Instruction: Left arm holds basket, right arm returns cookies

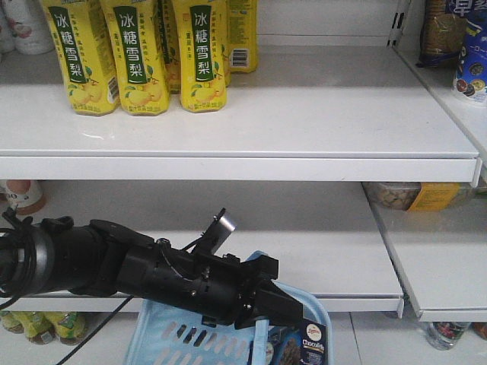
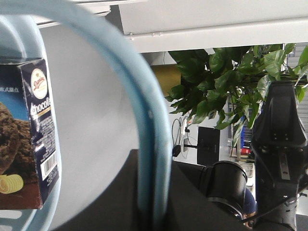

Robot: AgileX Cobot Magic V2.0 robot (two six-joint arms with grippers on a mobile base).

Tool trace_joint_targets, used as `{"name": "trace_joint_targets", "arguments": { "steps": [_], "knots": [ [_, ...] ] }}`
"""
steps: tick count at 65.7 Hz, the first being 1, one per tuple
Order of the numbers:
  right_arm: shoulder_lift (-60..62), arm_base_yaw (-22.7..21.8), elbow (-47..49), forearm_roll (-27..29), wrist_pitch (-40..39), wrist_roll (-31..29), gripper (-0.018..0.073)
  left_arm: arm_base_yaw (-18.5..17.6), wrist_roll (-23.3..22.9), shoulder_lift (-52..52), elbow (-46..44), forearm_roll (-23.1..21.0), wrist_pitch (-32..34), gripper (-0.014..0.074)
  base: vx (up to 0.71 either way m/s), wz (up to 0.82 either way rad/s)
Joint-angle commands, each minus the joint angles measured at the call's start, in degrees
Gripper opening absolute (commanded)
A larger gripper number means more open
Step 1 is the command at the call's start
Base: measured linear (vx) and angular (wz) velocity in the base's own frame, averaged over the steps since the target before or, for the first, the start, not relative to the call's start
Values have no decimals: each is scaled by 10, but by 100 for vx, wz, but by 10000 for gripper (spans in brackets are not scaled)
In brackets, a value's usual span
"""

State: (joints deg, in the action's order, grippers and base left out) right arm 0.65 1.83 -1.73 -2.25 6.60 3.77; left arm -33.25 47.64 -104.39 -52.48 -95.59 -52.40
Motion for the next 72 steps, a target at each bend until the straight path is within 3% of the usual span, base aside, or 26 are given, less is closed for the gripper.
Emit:
{"name": "trace_joint_targets", "arguments": {
  "steps": [1,72],
  "knots": [
    [6,1,1,-4,-44,0,-8,0,7,33,-14,-35,-36,-6,0,1],
    [6,1,1,-4,-44,0,-8,0,7,33,-14,-35,-36,-6,0,1]
  ]
}}
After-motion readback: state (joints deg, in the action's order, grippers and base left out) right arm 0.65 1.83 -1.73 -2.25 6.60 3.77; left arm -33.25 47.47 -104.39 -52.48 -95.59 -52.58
